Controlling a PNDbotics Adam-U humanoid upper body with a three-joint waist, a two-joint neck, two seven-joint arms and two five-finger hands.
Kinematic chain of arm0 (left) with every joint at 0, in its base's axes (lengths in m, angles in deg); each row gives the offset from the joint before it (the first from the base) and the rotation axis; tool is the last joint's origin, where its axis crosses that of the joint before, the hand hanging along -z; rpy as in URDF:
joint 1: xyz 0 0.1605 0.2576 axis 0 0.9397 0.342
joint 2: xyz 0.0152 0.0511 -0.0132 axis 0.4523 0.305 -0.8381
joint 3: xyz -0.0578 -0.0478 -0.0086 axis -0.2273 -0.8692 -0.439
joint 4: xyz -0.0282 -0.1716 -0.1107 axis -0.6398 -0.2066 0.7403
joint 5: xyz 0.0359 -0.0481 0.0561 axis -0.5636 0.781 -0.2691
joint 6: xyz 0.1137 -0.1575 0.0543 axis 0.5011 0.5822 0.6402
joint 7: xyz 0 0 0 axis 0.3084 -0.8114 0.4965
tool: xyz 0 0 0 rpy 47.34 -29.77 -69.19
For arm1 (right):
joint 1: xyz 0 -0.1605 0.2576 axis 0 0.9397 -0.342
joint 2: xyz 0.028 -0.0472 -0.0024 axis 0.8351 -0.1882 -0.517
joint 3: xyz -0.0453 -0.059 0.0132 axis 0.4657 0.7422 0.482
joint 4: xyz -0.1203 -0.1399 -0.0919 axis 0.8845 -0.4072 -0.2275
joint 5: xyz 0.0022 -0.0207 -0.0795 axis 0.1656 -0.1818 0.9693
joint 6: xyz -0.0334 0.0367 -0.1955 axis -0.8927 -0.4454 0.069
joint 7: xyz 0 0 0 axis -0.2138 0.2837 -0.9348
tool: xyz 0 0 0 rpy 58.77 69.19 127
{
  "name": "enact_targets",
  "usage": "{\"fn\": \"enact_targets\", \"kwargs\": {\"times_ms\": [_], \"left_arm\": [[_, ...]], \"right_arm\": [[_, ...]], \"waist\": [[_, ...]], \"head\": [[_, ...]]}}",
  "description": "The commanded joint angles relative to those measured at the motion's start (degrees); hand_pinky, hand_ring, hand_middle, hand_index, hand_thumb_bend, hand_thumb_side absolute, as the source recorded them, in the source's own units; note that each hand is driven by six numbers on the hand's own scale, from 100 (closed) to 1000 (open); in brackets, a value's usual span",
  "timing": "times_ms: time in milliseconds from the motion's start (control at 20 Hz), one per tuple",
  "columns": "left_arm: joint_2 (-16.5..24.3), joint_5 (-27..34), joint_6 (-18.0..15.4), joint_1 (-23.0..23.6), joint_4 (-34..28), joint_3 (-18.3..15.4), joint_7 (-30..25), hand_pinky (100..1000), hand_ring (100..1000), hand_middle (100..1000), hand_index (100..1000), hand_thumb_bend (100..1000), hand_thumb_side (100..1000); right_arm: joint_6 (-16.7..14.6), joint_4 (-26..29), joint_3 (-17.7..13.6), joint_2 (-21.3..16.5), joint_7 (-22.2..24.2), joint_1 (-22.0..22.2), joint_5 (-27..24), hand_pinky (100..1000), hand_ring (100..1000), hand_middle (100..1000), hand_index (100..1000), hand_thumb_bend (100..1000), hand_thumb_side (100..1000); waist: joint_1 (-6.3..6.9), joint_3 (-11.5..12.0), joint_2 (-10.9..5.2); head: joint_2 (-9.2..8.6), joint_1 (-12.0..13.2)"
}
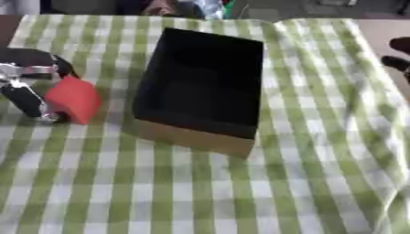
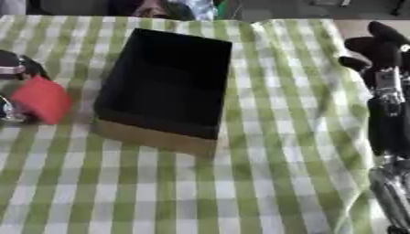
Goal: Pick up objects on the table and place them in the box.
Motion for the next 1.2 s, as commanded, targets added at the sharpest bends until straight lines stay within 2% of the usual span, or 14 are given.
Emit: {"fn": "enact_targets", "kwargs": {"times_ms": [50, 100, 200, 350, 700, 900, 1200], "left_arm": [[1.2, -0.5, -7.5, -0.8, -1.0, -0.5, -5.0, 710, 782, 685, 708, 346, 270], [1.2, -0.7, -7.5, -0.8, -1.1, -0.6, -4.2, 710, 782, 685, 708, 346, 270], [1.3, -0.9, -7.4, -0.8, -1.4, -0.6, -3.0, 702, 772, 674, 684, 274, 248], [1.4, -0.9, -7.1, -0.7, -1.9, -0.7, -2.1, 693, 761, 662, 680, 222, 230], [2.0, 0.4, -5.6, -0.9, -4.3, -1.1, -2.2, 686, 755, 666, 679, 204, 240], [2.2, 2.3, -4.2, -1.1, -5.9, -1.8, -2.4, 672, 732, 636, 656, 196, 255], [2.3, 5.5, -1.8, -2.0, -7.9, -2.9, -2.0, 647, 663, 558, 552, 158, 279]], "right_arm": [[0.3, 1.0, -0.4, -0.4, 0.0, -0.3, -0.1, 767, 823, 685, 870, 100, 709], [0.4, 1.0, -0.4, -0.4, 0.0, -0.3, -0.1, 767, 823, 685, 870, 100, 709], [0.5, 1.0, -0.4, -0.4, 0.1, -0.3, -0.2, 767, 823, 685, 870, 100, 709], [0.5, 1.0, -0.4, -0.4, 0.1, -0.3, -0.3, 767, 823, 685, 870, 100, 709], [0.6, 1.0, -0.5, -0.5, 0.2, -0.3, -0.5, 767, 822, 685, 870, 100, 709], [0.6, 1.0, -0.6, -0.6, 0.2, -0.3, -0.6, 767, 822, 685, 870, 100, 710], [0.6, 1.0, -0.7, -0.7, 0.2, -0.2, -0.8, 767, 823, 686, 870, 100, 710]], "waist": [[0.86, -0.1, -0.41], [0.87, -0.1, -0.43], [0.89, -0.2, -0.51], [0.95, -0.2, -0.65], [1.12, 0.0, -0.99], [1.24, 0.0, -1.19], [1.31, 0.1, -1.52]], "head": [[0.13, 0.1], [0.17, 0.1], [0.25, 0.1], [0.26, 0.1], [0.22, -0.2], [0.2, -0.6], [0.15, -1.4]]}}
